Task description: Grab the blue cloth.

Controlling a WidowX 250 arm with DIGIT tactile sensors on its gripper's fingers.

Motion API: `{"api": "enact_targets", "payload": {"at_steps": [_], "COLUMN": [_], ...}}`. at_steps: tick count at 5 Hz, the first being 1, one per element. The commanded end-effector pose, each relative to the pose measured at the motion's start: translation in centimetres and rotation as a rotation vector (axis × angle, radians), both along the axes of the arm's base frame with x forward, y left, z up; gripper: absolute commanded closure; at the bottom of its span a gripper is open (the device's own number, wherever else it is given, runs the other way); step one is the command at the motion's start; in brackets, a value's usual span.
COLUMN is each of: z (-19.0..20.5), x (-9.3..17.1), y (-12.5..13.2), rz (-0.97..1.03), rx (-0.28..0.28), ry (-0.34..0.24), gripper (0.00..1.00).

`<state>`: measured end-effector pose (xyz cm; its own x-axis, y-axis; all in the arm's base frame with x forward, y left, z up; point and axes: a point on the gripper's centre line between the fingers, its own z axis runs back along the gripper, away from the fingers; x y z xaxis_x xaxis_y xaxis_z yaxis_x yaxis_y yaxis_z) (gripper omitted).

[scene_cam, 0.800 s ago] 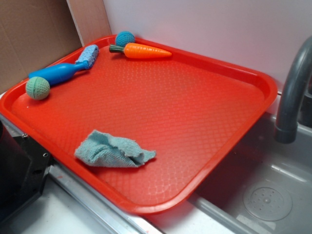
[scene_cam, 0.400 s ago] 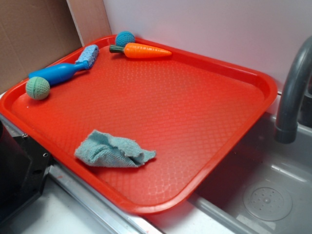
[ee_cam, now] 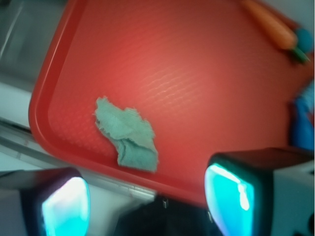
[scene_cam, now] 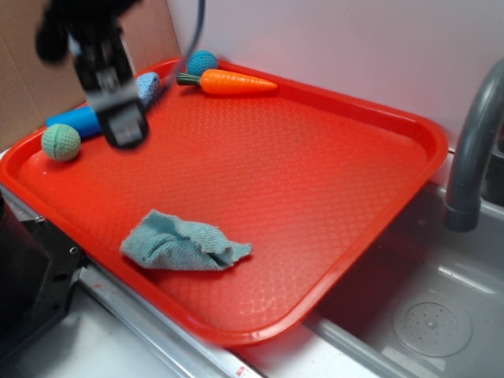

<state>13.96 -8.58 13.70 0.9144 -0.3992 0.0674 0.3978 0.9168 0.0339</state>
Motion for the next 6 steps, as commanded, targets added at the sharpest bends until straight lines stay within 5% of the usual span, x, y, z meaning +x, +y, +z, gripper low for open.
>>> {"api": "enact_targets", "payload": {"at_steps": [1, 2, 3, 4, 6], "z": [-7.4, -9.7, -11.0, -11.0, -12.2], "x": [-0.2, 0.3, -0.1, -0.4, -0.6], "y": [0.2, 0.2, -0.4, -1.3, -1.5], "rz": [-0.112, -0.126, -0.15, -0.193, -0.248], "rx": [-0.048, -0.078, -0.167, -0.156, -0.187], "ry": [0.043, 0.082, 0.07, 0.056, 0.089], "gripper": [0.0, 0.0, 0.0, 1.0, 1.0]}}
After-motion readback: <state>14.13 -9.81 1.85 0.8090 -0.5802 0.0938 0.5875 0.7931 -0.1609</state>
